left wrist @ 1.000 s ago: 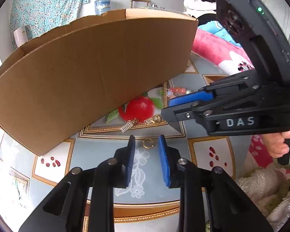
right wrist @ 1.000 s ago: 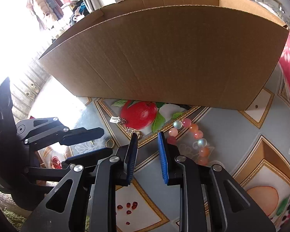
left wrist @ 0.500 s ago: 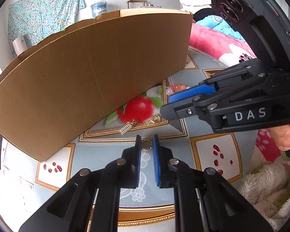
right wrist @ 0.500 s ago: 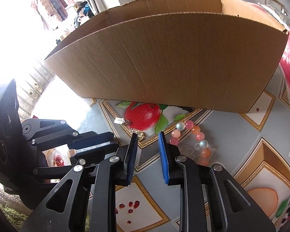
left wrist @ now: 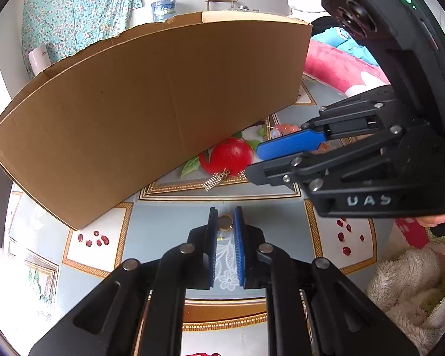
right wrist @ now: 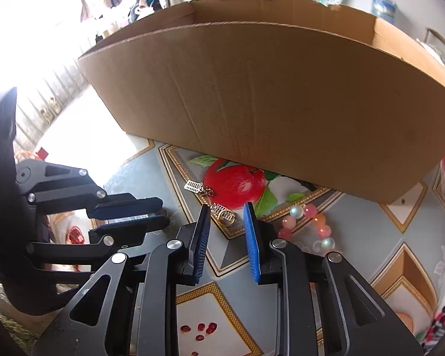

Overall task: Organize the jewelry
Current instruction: 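Close the right gripper on the small gold ring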

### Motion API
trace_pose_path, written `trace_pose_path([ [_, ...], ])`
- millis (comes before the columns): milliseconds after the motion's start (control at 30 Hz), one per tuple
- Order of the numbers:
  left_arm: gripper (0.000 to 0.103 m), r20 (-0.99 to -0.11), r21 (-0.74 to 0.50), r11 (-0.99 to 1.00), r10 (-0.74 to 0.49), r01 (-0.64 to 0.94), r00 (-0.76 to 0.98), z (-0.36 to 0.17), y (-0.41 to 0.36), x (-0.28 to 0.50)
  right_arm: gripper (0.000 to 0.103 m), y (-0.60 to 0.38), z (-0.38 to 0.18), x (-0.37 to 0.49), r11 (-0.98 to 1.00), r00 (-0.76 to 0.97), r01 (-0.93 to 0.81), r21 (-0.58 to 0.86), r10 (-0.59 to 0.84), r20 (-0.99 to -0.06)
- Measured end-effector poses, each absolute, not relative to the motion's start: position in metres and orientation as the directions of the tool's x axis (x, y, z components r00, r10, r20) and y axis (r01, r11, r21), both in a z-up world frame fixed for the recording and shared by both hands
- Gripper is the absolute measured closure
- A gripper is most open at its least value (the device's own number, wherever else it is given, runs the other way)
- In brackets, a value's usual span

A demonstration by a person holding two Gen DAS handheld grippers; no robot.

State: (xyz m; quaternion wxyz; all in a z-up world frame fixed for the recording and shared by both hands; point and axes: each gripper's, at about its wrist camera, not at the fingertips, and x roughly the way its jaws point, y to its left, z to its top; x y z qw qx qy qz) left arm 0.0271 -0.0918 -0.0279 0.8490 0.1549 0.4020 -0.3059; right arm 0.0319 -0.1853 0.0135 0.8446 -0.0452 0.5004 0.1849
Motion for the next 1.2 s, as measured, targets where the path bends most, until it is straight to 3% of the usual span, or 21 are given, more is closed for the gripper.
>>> trace_pose_path([
  [133,0.093,-0.776,0.013,0.764,-0.399,0.645,0.488,-0.028,-0.09,0.027,0.08,-0.17,0.015,0.028,0.919,0.448,-0.392,0.029,0.218,-0.867],
  [367,0.093,-0.775,0.011,0.764,-0.4,0.645,0.488,-0.027,-0.09,0.028,0.092,-0.156,0.016,0.022,0.91,0.451,-0.415,0.001,0.206,-0.868],
  [1200,0.093,-0.731,0.014,0.76,-0.435,0.65,0.525,0.001,-0.083,0.011,0.093,-0.188,0.051,-0.001,0.931,0.521,-0.361,0.061,0.255,-0.815],
])
